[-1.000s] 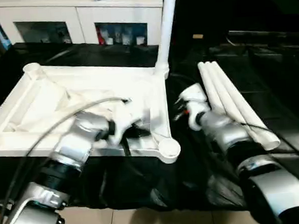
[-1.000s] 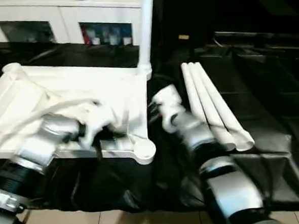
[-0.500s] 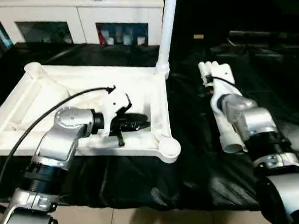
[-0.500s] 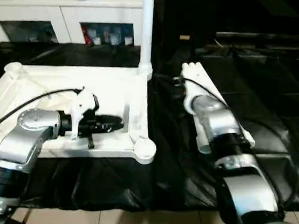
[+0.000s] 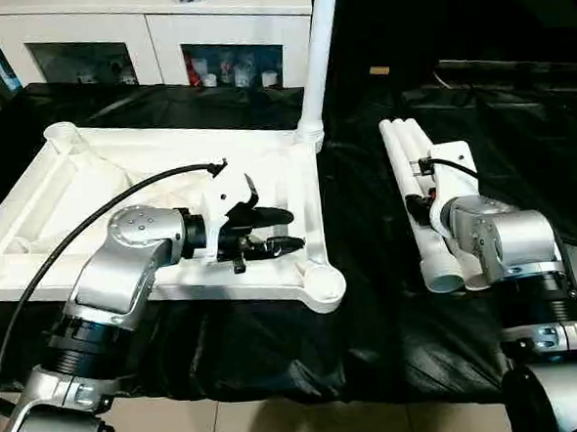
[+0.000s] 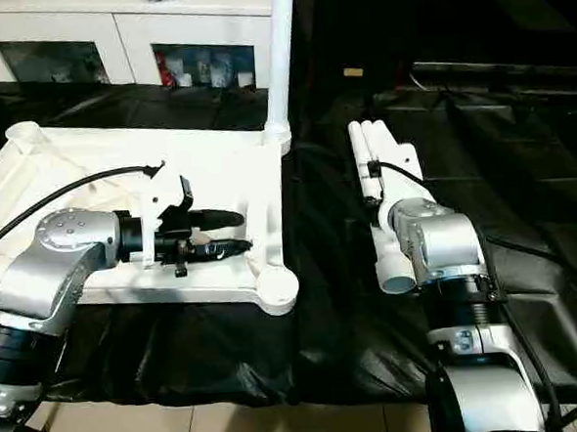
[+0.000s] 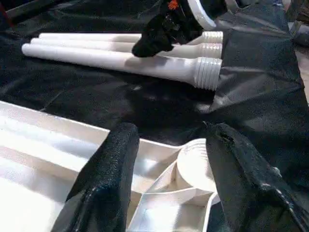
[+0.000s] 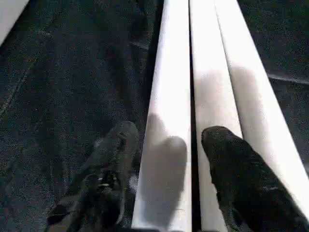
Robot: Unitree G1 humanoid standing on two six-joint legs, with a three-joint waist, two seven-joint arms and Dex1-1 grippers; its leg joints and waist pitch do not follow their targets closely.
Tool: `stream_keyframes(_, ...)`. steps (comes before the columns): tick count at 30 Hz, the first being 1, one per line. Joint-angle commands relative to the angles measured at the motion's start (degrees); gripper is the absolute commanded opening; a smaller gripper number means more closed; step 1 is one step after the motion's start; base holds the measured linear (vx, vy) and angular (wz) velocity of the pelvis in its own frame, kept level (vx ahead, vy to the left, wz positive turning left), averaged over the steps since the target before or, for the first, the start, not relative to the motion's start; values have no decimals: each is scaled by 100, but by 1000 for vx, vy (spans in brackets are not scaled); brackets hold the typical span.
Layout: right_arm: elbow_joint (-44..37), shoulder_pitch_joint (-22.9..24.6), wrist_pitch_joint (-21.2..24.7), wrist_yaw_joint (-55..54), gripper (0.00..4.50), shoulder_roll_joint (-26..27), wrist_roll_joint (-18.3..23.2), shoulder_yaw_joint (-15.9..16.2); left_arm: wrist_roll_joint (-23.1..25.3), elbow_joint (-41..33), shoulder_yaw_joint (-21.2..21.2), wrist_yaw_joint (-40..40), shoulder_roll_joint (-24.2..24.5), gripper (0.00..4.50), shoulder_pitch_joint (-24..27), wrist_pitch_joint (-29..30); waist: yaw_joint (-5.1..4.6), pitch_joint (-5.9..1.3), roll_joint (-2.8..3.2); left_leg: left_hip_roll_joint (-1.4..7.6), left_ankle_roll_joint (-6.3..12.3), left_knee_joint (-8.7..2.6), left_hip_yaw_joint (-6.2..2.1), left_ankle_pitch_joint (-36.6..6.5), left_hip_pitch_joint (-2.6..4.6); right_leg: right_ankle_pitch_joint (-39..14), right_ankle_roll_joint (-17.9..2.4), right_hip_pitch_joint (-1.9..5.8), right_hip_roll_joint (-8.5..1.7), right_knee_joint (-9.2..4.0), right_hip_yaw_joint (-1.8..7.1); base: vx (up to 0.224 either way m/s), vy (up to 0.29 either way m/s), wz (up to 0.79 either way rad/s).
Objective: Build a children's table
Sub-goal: Pick table leg
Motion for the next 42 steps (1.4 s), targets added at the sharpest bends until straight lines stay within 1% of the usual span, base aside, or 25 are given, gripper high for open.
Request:
stream_keyframes(1, -92, 132, 221, 21, 291, -22, 93, -105, -29, -146, -74, -8, 59, 286, 43, 50, 24, -427, -14, 183, -167, -364, -55, -394, 67, -235, -926, 352, -465, -396, 346, 0, 0, 0)
stream_keyframes(2, -47, 149, 332, 66, 291, -17, 125, -95, -1, -148, -102, -21, 77, 286, 48, 17, 24, -429, -24, 180, -161, -360, -52, -385, 62, -217, -924, 358, -467, -398, 349, 0, 0, 0)
stream_keyframes(4, 12, 164, 396, 96, 309, -24, 128, -71, 20, -145, -125, -36, 89, 298, 49, -3, 28, -430, -21, 178, -150, -360, -56, -351, 57, -185, -915, 358, -462, -393, 346, 0, 0, 0)
stream_keyframes(7, 81, 228, 666, 139, 309, -11, 152, -68, -25, -210, -204, -150, 147, 298, 78, 46, 31, -439, -22, 181, -151, -356, -58, -288, 61, -104, -933, 360, -464, -377, 345, 0, 0, 0)
stream_keyframes(9, 92, 232, 706, 124, 309, 6, 171, -107, -43, -231, -211, -170, 154, 298, 87, 59, 32, -435, -19, 183, -160, -358, -57, -295, 64, -116, -943, 357, -467, -380, 344, 0, 0, 0)
stream_keyframes(10, 107, 226, 808, 129, 309, 30, 229, -171, -60, -267, -230, -198, 172, 298, 100, 78, 31, -433, -17, 182, -163, -358, -56, -317, 62, -130, -942, 359, -469, -382, 347, 0, 0, 0)
stream_keyframes(16, 217, 217, 946, 240, 309, 51, 347, -262, -46, -237, -262, -147, 188, 298, 65, 42, 34, -428, -20, 180, -190, -359, -56, -376, 59, -244, -932, 359, -470, -395, 346, 0, 0, 0)
stream_keyframes(18, 290, 207, 953, 258, 284, 52, 378, -323, -34, -215, -263, -124, 179, 305, 49, 7, 35, -429, -27, 180, -198, -357, -55, -390, 61, -291, -917, 358, -471, -400, 348, 0, 0, 0)
stream_keyframes(19, 327, 201, 950, 261, 284, 56, 404, -368, -18, -199, -265, -113, 174, 305, 40, -16, 38, -427, -19, 183, -202, -359, -56, -404, 67, -314, -916, 352, -473, -401, 348, 0, 0, 0)
stream_keyframes(21, 387, 192, 953, 254, 252, 45, 463, -423, -15, -190, -271, -101, 176, 305, 34, -34, 35, -426, -19, 180, -215, -361, -58, -419, 62, -346, -913, 355, -469, -404, 345, 0, 0, 0)
stream_keyframes(22, 389, 192, 953, 254, 252, 44, 465, -423, -16, -190, -271, -101, 177, 305, 34, -34, 38, -427, -17, 181, -220, -359, -56, -431, 67, -354, -910, 352, -469, -407, 345, 0, 0, 0)
stream_keyframes(24, 441, 190, 932, 256, 229, 36, 471, -444, -26, -195, -276, -96, 198, 305, 36, -42, 36, -428, -29, 178, -224, -359, -56, -448, 67, -392, -904, 353, -471, -409, 344, 0, 0, 0)
stream_keyframes(25, 461, 190, 923, 257, 229, 32, 474, -449, -31, -197, -277, -94, 205, 305, 37, -44, 36, -426, -28, 177, -225, -360, -57, -444, 63, -405, -903, 355, -471, -410, 344, 0, 0, 0)
stream_keyframes(28, 516, 188, 910, 254, 196, 55, 512, -532, -37, -197, -270, -87, 214, 305, 40, -57, 42, -424, -32, 174, -226, -358, -55, -464, 62, -466, -886, 352, -470, -419, 346, 0, 0, 0)
stream_keyframes(31, 567, 187, 863, 223, 190, 82, 527, -617, -43, -174, -243, -58, 207, 305, 27, -92, 47, -428, -34, 177, -228, -360, -57, -459, 65, -481, -875, 348, -468, -415, 343, 0, 0, 0)
stream_keyframes(32, 614, 182, 777, 162, 188, 104, 564, -716, -29, -140, -228, -29, 205, 305, 3, -115, 52, -428, -24, 179, -234, -361, -59, -468, 68, -491, -872, 344, -471, -417, 342, 0, 0, 0)
stream_keyframes(35, 652, 194, 658, 177, 186, 97, 586, -738, -32, -121, -210, 3, 196, 305, -15, -106, 47, -427, -15, 181, -275, -367, -61, -561, 73, -568, -866, 339, -469, -427, 337, 0, 0, 0)
stream_keyframes(36, 663, 211, 478, 197, 186, 105, 613, -779, -24, -93, -188, 73, 161, 305, -37, -115, 49, -428, 13, 182, -289, -366, -68, -580, 73, -568, -868, 337, -472, -421, 335, 0, 0, 0)
stream_keyframes(37, 666, 225, 352, 207, 186, 116, 630, -809, -19, -74, -171, 121, 137, 305, -50, -124, 46, -428, 8, 179, -301, -366, -66, -625, 74, -604, -859, 339, -471, -433, 335, 0, 0, 0)
stream_keyframes(38, 643, 230, 158, 231, 186, 161, 711, -932, -26, -14, -122, 222, 68, 305, -83, -166, 43, -427, 1, 180, -305, -367, -64, -647, 77, -619, -858, 336, -469, -438, 336, 0, 0, 0)
stream_keyframes(39, 601, 228, -28, 254, 186, 226, 818, -1093, -34, 80, -36, 388, -32, 305, -134, -222, 55, -435, 59, 178, -317, -355, -67, -712, 83, -619, -871, 329, -478, -444, 340, 0, 0, 0)
stream_keyframes(40, 576, 229, -130, 282, 186, 251, 870, -1156, -30, 142, 15, 499, -90, 305, -173, -248, 45, -436, 34, 173, -306, -356, -63, -714, 77, -588, -879, 337, -466, -450, 338, 0, 0, 0)
stream_keyframes(41, 479, 242, -527, 439, 186, 327, 1060, -1325, -26, 324, 169, 830, -260, 305, -309, -301, 54, -447, 32, 171, -284, -352, -69, -668, 65, -477, -915, 354, -469, -435, 332, 0, 0, 0)
stream_keyframes(42, 393, 254, -861, 583, 186, 393, 1222, -1453, -32, 455, 287, 1071, -384, 305, -417, -330, 57, -446, 26, 170, -253, -341, -55, -697, 58, -447, -923, 354, -474, -442, 337, 0, 0, 0)
